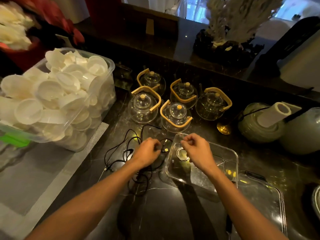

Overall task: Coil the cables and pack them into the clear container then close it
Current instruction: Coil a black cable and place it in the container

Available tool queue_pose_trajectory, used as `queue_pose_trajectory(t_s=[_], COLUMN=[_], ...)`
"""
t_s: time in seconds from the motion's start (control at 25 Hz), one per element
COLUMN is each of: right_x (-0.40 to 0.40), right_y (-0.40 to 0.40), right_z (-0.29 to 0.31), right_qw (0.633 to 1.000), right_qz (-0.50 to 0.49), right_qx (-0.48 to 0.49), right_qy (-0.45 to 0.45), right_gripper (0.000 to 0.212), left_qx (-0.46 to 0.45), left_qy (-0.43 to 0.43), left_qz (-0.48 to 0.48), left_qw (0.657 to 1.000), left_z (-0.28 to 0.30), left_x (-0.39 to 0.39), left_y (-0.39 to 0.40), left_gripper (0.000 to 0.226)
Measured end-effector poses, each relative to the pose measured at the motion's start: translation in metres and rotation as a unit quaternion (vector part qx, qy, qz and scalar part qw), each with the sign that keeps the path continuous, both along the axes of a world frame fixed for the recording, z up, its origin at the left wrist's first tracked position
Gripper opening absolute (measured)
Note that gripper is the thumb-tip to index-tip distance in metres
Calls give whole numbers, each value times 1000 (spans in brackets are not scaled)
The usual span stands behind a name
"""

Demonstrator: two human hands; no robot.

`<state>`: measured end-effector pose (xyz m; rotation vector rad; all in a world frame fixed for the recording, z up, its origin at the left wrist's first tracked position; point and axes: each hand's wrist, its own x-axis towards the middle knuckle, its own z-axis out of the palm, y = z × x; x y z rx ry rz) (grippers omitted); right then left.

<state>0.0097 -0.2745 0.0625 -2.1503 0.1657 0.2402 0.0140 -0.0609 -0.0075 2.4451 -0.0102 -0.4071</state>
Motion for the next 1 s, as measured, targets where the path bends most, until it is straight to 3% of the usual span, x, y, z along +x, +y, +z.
queue_pose_trajectory(t_s=[0.24, 0.4, 0.6, 0.76, 0.88, 1.0], right_x=[9, 14, 13, 10, 4, -11], right_y=[59, 80, 87, 90, 91, 94], right_z=[6, -5, -12, -11, 6, 25], right_qw=[984, 969, 982, 997, 977, 957], right_qz=[148, 196, 143, 12, 92, 115], right_qx=[-97, -149, -122, 75, 171, 257], right_qy=[-36, -21, -22, 33, 84, 67], right_gripper=[22, 16, 15, 24, 37, 26], left_qx=[80, 132, -85, -263, -368, -428], left_qy=[-33, -72, -67, -96, -107, -95], left_qz=[-50, -50, 75, 156, 185, 198], left_qw=[995, 987, 991, 947, 905, 877], left_z=[-17, -21, -6, 48, 91, 130], left_x=[-4, -2, -6, -5, 4, 11], left_y=[1, 7, 20, 25, 29, 33], left_gripper=[25, 18, 3, 4, 5, 5])
